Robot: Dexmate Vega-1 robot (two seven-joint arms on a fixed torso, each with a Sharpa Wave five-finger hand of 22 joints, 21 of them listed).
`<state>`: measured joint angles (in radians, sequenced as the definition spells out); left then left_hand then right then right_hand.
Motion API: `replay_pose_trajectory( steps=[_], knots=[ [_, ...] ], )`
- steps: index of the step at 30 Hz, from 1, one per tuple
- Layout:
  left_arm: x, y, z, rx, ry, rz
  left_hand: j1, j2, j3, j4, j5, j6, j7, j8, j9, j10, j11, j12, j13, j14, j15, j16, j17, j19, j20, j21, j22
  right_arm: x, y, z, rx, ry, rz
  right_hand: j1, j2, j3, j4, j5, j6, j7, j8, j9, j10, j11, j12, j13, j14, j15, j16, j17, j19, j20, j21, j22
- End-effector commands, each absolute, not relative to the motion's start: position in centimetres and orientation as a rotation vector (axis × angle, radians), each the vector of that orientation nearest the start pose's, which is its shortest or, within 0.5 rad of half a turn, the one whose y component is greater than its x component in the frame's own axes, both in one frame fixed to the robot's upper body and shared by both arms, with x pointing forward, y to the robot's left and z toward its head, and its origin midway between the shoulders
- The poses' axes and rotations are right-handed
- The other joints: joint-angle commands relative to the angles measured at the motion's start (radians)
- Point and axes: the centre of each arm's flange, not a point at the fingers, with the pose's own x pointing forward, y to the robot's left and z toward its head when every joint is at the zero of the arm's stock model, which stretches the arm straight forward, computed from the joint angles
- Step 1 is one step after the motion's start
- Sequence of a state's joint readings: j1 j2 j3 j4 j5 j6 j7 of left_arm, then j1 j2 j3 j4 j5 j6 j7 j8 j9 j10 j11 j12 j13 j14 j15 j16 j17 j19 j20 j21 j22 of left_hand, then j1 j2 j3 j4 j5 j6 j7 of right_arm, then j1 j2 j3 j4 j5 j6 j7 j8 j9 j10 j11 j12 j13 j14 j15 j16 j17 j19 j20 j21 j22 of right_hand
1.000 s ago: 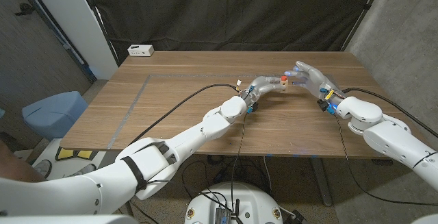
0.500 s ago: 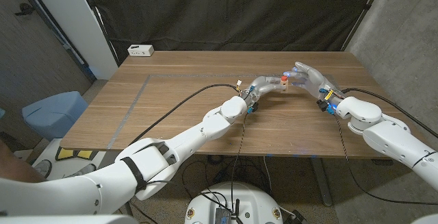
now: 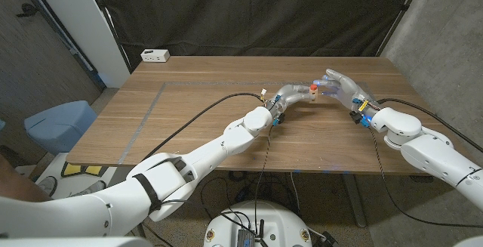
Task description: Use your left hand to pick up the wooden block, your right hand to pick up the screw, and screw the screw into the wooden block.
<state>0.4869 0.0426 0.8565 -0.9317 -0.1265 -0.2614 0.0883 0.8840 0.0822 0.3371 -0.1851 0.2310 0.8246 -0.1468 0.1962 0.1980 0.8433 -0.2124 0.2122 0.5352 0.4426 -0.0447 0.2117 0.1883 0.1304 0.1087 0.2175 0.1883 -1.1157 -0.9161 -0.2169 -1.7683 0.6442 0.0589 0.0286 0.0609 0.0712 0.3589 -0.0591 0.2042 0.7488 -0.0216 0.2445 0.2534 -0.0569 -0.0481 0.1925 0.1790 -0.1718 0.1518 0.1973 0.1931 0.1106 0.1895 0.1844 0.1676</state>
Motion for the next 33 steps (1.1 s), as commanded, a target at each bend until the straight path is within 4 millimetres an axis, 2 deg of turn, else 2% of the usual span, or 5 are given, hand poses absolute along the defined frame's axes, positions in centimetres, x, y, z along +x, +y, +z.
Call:
replay_pose_trajectory(
  steps=[1,8,26,28,33],
  knots=[
    [65.76,-5.33,-2.11,0.455,-0.630,-0.544,0.000,0.012,0.032,0.030,0.007,0.010,-0.001,0.004,0.004,0.009,0.000,0.010,0.005,0.008,-0.046,0.006,0.003,-0.001,-0.004,0.003,0.003,55.64,-33.96,-1.23,-0.313,-0.492,0.255,-0.007,0.005,0.001,0.005,0.007,0.014,0.002,0.008,0.004,0.008,-0.006,0.005,0.003,-0.019,-0.002,0.006,0.003,-0.002,0.000,0.005,0.003],
    [65.73,-5.23,-2.13,0.453,-0.630,-0.545,-0.001,0.011,0.032,0.030,0.007,0.013,0.000,0.005,0.004,0.009,0.000,0.010,0.006,0.008,-0.045,0.005,0.002,-0.001,-0.004,0.002,0.003,55.39,-33.94,-1.23,-0.310,-0.494,0.246,-0.006,0.006,0.002,0.005,0.008,0.037,0.004,0.019,0.007,0.025,0.001,0.009,0.003,-0.012,-0.002,0.008,0.002,0.002,-0.004,0.006,0.003],
    [65.71,-5.09,-2.13,0.451,-0.632,-0.547,-0.001,0.012,0.033,0.030,0.007,0.012,-0.003,0.005,0.004,0.009,0.000,0.010,0.006,0.008,-0.046,0.005,0.002,-0.001,-0.004,0.003,0.003,55.20,-33.60,-1.12,-0.314,-0.494,0.262,0.001,0.009,0.007,0.002,0.009,0.125,0.023,0.059,0.020,0.086,-0.002,0.019,0.003,0.023,-0.005,0.016,0.000,0.028,-0.009,0.012,0.003],
    [65.69,-5.09,-2.14,0.451,-0.632,-0.548,-0.001,0.011,0.032,0.029,0.007,0.012,-0.003,0.005,0.004,0.009,0.000,0.010,0.006,0.008,-0.046,0.005,0.002,-0.001,-0.004,0.003,0.003,55.18,-33.58,-1.14,-0.315,-0.495,0.265,0.002,0.009,0.007,0.002,0.009,0.129,0.025,0.062,0.021,0.102,0.006,0.022,0.003,0.026,-0.007,0.016,0.000,0.029,-0.009,0.012,0.003],
    [65.58,-5.08,-2.24,0.451,-0.631,-0.549,-0.001,0.012,0.033,0.030,0.007,0.011,0.000,0.005,0.004,0.008,0.000,0.010,0.006,0.008,-0.046,0.005,0.003,-0.001,-0.003,0.003,0.003,55.05,-33.49,-1.34,-0.301,-0.497,0.277,0.002,0.010,0.008,0.002,0.010,0.146,0.031,0.070,0.024,0.115,0.006,0.023,0.003,0.030,-0.009,0.016,0.000,0.035,-0.011,0.013,0.003]
  ],
)
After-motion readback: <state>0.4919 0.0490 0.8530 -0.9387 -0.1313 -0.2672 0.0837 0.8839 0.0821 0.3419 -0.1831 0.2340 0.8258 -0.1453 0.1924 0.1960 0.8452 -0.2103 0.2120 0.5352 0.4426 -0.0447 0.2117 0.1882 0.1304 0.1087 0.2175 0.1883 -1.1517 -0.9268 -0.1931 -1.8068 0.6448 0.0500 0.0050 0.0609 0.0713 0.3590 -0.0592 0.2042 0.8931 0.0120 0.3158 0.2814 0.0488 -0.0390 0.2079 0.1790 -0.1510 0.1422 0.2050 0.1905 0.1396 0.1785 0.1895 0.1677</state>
